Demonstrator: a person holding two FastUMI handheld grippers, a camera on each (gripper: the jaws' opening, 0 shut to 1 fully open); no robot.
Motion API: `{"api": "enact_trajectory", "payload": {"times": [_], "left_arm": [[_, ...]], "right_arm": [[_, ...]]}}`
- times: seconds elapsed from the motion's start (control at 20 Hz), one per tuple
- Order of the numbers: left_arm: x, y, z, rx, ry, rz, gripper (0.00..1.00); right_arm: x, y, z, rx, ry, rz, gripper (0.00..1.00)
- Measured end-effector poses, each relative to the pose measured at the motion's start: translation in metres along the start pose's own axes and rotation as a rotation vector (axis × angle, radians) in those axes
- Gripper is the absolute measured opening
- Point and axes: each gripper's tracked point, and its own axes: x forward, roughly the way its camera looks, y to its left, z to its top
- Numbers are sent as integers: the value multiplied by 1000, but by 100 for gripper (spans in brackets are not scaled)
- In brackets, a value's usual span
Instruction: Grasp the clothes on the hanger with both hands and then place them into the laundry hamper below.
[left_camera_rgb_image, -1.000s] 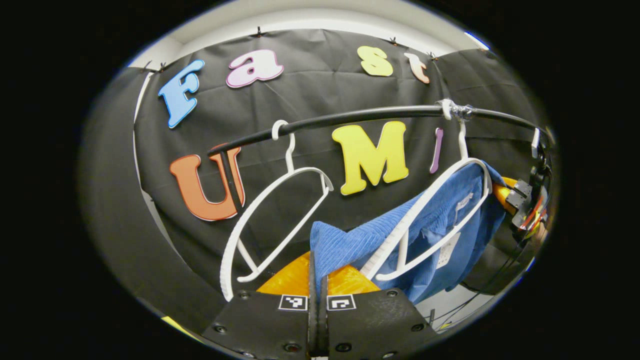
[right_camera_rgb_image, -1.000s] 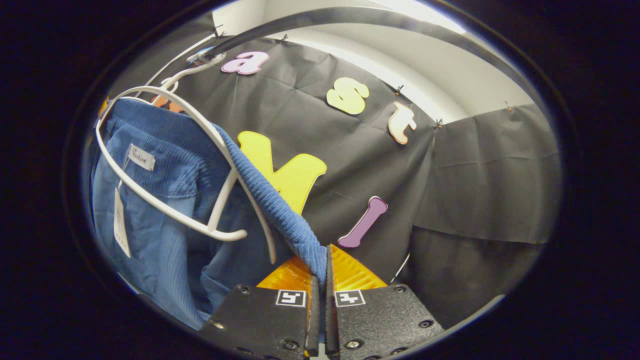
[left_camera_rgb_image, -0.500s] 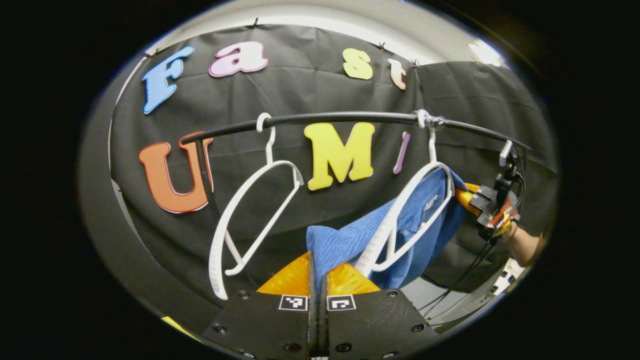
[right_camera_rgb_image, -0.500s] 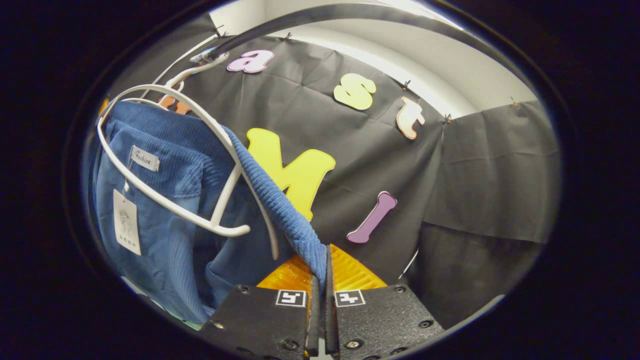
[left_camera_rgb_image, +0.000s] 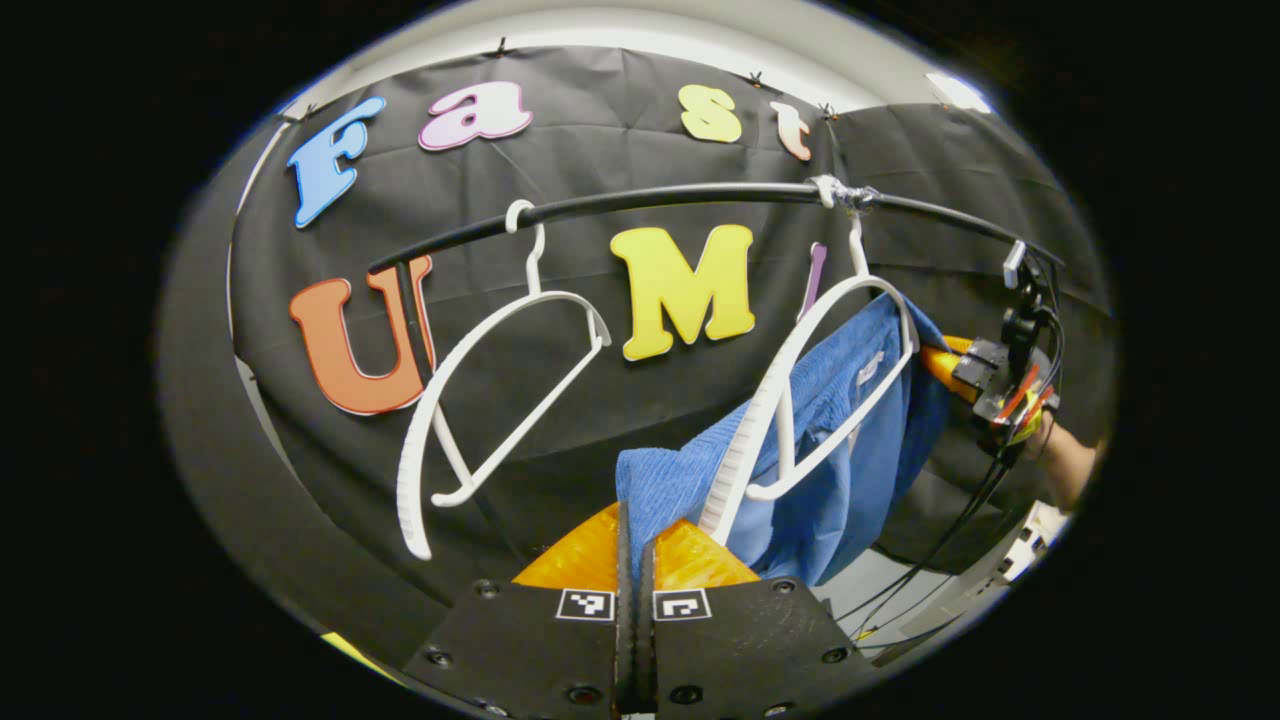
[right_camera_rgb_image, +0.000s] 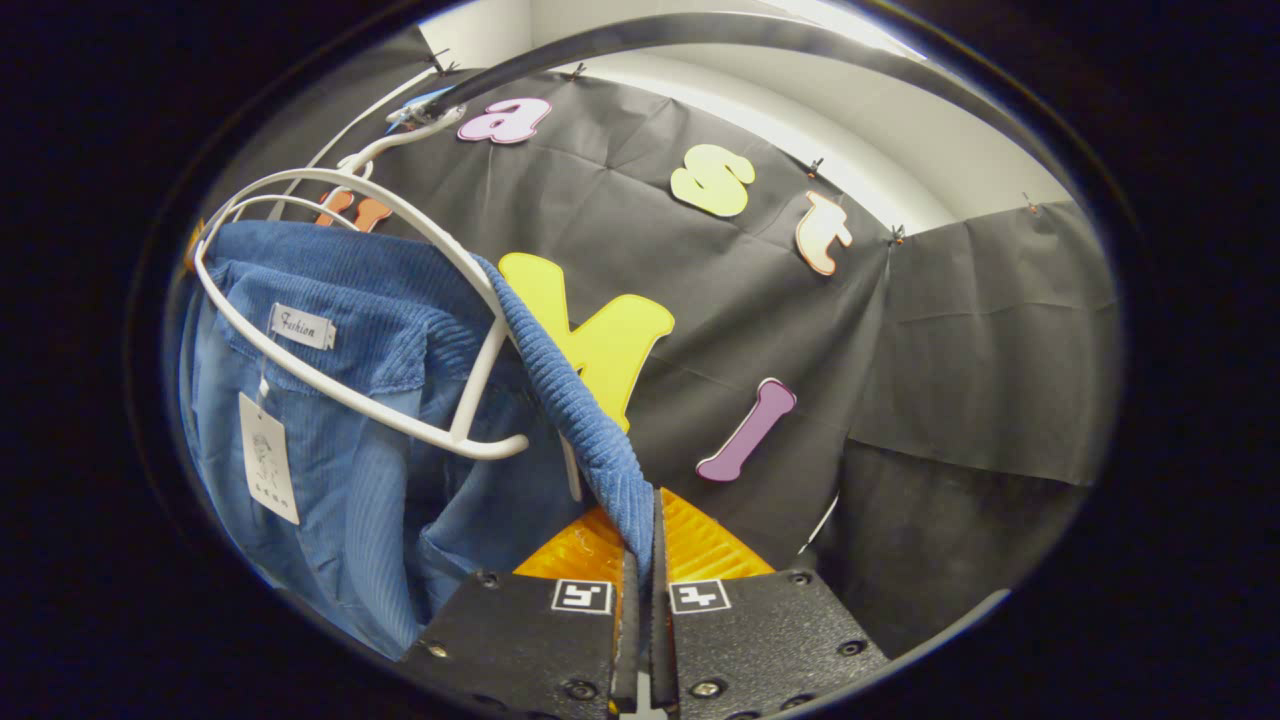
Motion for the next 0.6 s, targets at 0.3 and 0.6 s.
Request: {"api": "enact_trajectory", "payload": {"times": [0.3,0.6], "left_arm": [[-1,-5,-15,-9,41,104,5],[-14,3,-3,-86,28,75,0]], "right_arm": [[-6,-11,2,43,19,-25,8],[-5,-23,12,116,17,-40,8]]}}
